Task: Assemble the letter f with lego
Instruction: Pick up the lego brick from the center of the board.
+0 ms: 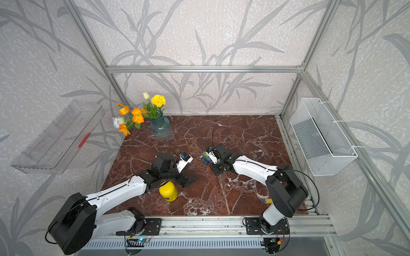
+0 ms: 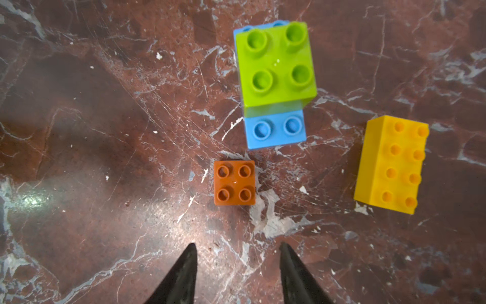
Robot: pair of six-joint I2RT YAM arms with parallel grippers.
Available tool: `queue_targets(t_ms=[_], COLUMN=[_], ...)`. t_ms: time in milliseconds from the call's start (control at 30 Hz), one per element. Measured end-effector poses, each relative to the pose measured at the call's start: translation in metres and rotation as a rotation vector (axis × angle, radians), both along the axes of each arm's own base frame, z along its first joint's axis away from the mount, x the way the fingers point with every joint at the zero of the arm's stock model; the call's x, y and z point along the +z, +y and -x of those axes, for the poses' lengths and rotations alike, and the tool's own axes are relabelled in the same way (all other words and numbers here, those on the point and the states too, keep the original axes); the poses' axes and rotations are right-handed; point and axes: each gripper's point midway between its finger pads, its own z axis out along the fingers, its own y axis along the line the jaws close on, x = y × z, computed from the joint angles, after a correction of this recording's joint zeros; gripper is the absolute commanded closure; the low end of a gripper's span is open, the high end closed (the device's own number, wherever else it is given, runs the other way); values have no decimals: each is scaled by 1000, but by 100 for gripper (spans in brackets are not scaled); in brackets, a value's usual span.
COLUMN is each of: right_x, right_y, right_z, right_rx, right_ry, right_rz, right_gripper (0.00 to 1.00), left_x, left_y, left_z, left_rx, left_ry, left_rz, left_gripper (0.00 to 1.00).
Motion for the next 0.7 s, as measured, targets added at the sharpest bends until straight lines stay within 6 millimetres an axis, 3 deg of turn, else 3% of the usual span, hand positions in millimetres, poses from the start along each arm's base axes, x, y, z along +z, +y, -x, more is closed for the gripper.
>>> queue_targets(t_ms=[200,367,700], right_x=[-7,-21,-32], right_y=[11,12,16], right_z=[-11,-12,-14], right_rx=[-13,-12,-8], right_ry=[-18,2,22], right_rz=[-39,-26,-19], right_gripper=[49,50,51], left_x=[-1,-1,-1], left_y=[1,1,1], left_z=[0,0,0], left_rx=[3,3,3], left_ry=[1,2,2], left_rz=[-3,-4,-4], left_gripper=[1,1,1])
